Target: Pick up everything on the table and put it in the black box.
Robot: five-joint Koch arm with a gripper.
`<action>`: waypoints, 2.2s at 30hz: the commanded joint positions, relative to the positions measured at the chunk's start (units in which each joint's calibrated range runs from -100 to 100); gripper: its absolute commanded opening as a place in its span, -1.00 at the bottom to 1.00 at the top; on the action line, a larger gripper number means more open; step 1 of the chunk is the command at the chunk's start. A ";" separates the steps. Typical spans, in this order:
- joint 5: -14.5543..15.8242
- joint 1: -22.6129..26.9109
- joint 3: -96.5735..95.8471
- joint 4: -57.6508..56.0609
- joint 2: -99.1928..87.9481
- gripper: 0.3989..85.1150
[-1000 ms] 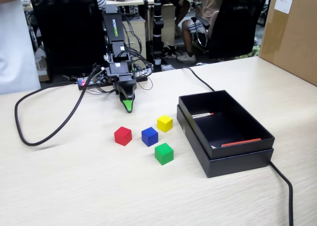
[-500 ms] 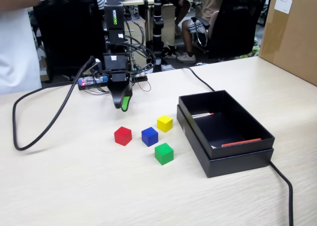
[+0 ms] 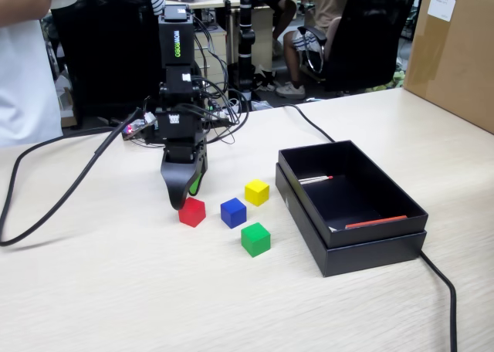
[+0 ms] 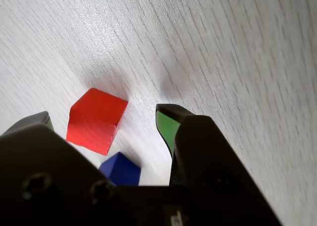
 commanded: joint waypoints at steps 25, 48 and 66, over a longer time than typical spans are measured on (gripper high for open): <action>-1.27 6.98 25.48 -16.70 -18.30 -0.68; -1.17 18.90 60.66 -25.34 21.52 -0.15; -9.18 7.86 28.20 -23.09 7.18 0.09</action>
